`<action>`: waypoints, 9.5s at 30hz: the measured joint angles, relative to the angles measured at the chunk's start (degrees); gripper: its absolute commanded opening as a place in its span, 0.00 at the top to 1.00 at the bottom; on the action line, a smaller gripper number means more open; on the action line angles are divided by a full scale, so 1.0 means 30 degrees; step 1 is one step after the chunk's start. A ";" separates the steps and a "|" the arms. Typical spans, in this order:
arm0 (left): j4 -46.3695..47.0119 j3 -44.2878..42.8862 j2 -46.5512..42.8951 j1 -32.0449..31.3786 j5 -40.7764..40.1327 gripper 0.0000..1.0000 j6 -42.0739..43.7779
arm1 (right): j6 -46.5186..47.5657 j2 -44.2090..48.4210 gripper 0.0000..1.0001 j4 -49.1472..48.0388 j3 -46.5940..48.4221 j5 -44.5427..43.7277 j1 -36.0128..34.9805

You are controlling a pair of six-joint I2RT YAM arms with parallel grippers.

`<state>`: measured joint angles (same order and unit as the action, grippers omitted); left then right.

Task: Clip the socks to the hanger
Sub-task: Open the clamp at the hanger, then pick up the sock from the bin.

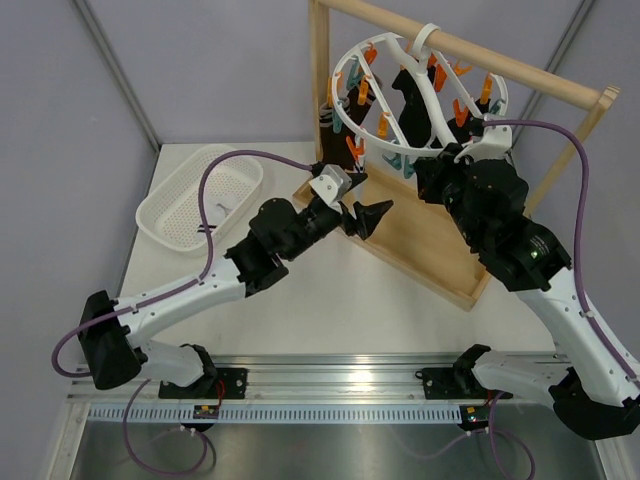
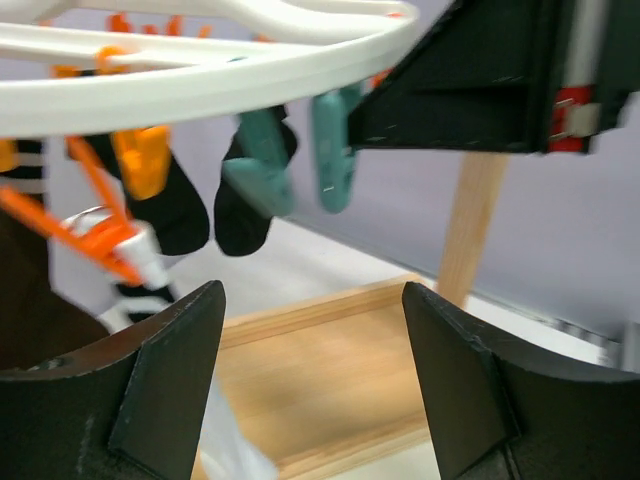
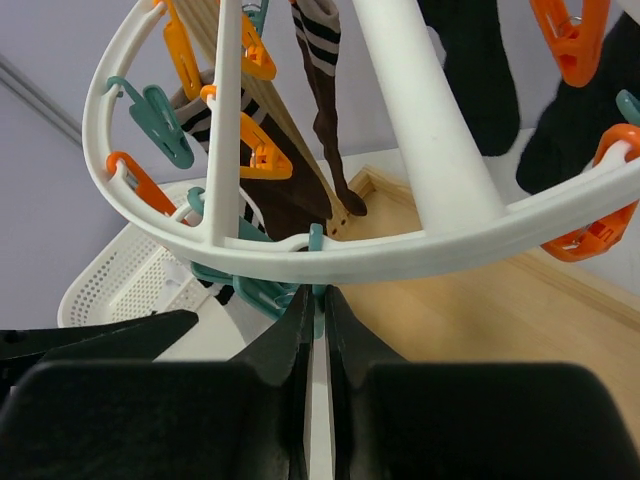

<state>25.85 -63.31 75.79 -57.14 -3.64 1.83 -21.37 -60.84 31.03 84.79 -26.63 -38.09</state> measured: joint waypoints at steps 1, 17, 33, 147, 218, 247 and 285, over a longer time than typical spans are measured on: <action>-0.0299 -0.0306 0.0022 0.0182 0.0801 0.27 -0.0379 | 0.0160 0.0007 1.00 -0.0044 -0.0029 0.0284 0.0080; 0.0197 -0.2157 0.3206 0.0911 0.6637 0.50 -0.2645 | 0.0714 0.0000 0.99 -0.0153 -0.0022 0.2849 0.0590; 0.4991 -0.2149 0.4408 0.2266 0.8313 0.65 -0.4255 | 0.0714 0.0481 0.98 -0.0131 0.0087 0.3475 0.0627; 0.4255 -0.2040 0.4102 0.2157 0.5676 1.00 -0.6448 | 0.0787 -0.1953 0.52 0.2011 0.2936 0.4685 0.0670; -2.0356 -0.3701 0.3337 1.6910 -0.3060 0.03 -0.7453 | -0.7016 -0.0153 1.00 -0.1530 -0.1107 0.2696 0.0670; -2.1886 -0.7679 1.3610 2.0451 -0.1931 0.56 -0.8619 | -0.6441 0.0335 1.00 -0.2841 -0.2127 0.3104 0.0721; -2.2046 -0.6579 -0.3002 0.9952 0.0262 1.00 -0.2346 | -0.5741 0.0568 1.00 -0.2841 -0.2164 0.3053 0.0721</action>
<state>-40.29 -83.05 66.78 -27.29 -2.85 -5.21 -38.59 -59.13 22.50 78.30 -17.47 -35.92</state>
